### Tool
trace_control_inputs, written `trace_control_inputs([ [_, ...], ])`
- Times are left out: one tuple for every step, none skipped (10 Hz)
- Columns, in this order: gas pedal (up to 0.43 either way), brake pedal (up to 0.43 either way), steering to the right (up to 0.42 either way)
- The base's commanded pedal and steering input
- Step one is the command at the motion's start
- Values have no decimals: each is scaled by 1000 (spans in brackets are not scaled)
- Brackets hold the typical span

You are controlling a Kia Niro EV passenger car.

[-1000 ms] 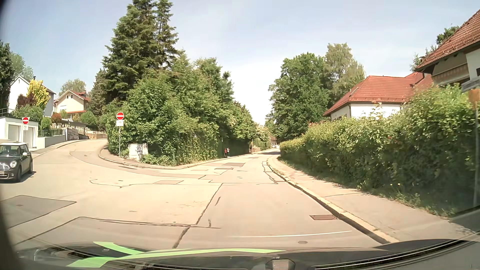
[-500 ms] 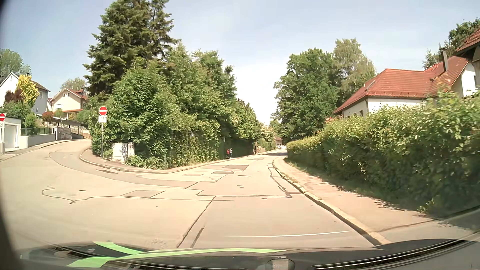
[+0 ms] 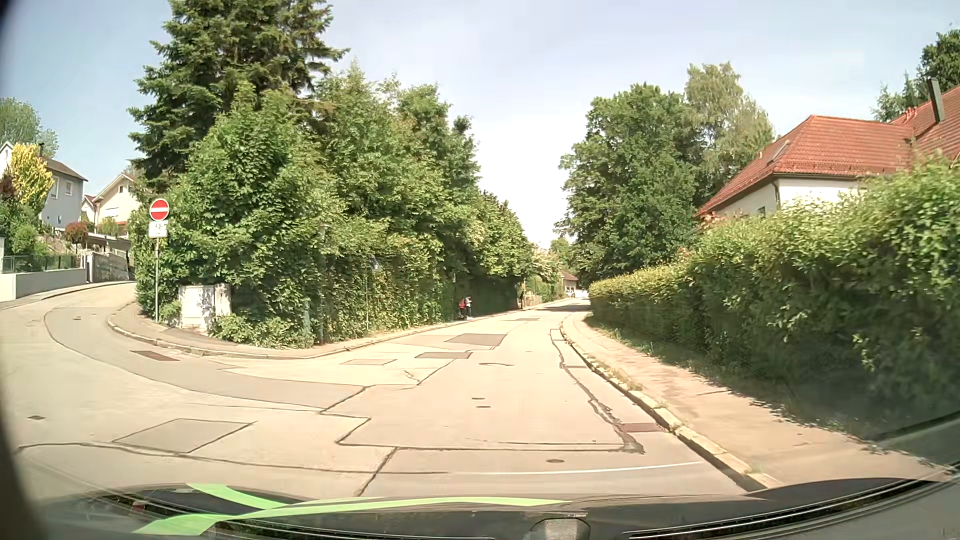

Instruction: Follow the waypoints while adhering to traffic rules and regulations

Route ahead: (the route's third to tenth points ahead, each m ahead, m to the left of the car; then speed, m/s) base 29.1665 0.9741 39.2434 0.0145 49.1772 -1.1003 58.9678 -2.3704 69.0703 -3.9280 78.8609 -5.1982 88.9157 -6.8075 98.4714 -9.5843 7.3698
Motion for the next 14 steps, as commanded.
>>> trace_control_inputs([
  [79,0,-21],
  [79,0,-21],
  [79,0,-20],
  [79,0,-16],
  [79,0,-12],
  [79,0,-6],
  [79,0,-3],
  [79,0,-1],
  [79,0,2],
  [79,0,4],
  [79,0,4],
  [79,0,5],
  [79,0,8],
  [79,0,10],
])
